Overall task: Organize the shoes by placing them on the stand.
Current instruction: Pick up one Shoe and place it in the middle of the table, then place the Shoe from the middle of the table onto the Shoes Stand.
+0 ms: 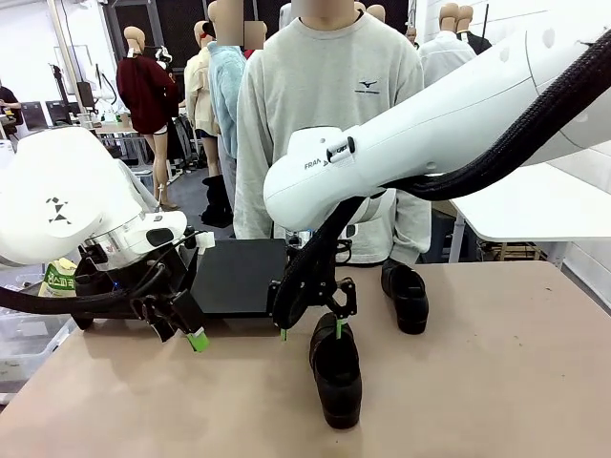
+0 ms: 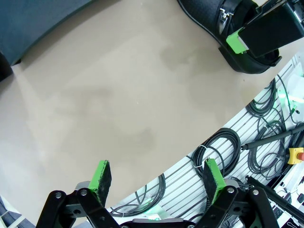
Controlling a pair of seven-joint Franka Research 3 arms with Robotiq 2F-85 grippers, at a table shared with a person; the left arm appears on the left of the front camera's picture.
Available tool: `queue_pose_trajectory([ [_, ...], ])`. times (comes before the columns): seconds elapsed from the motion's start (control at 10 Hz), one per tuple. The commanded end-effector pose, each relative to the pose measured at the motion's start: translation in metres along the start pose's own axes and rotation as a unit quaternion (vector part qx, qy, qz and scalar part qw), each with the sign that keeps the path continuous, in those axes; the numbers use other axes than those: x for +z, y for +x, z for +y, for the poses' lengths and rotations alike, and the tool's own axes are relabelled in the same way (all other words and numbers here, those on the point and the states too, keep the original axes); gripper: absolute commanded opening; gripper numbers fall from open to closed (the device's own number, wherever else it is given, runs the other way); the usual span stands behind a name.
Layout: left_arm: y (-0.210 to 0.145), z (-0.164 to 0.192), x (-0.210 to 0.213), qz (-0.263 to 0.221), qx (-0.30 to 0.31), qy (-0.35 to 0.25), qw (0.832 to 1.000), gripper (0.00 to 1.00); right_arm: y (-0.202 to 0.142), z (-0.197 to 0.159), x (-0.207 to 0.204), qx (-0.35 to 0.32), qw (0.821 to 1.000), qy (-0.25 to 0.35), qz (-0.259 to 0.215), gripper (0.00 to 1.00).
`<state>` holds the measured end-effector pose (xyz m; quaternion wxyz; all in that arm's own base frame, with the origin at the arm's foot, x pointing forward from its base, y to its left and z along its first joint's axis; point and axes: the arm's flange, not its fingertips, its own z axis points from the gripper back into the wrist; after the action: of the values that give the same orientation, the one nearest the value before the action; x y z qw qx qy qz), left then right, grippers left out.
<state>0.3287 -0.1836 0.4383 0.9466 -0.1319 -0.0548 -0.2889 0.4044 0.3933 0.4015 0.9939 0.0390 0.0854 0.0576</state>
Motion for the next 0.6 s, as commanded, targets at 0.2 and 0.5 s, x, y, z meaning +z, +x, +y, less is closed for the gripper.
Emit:
queue_pose_trajectory([
  [0.2, 0.0003, 0.0012, -0.0014, -0.005, 0.0, -0.007, 1.0, 1.0, 0.0016, -0.0015, -0.0029, -0.007, 1.0, -0.002, 0.004, 1.0],
  [0.5, 0.0003, 0.0012, -0.0014, -0.005, 0.0, -0.007, 1.0, 1.0, 0.0014, -0.001, -0.0022, -0.002, 1.0, -0.001, 0.002, 1.0],
])
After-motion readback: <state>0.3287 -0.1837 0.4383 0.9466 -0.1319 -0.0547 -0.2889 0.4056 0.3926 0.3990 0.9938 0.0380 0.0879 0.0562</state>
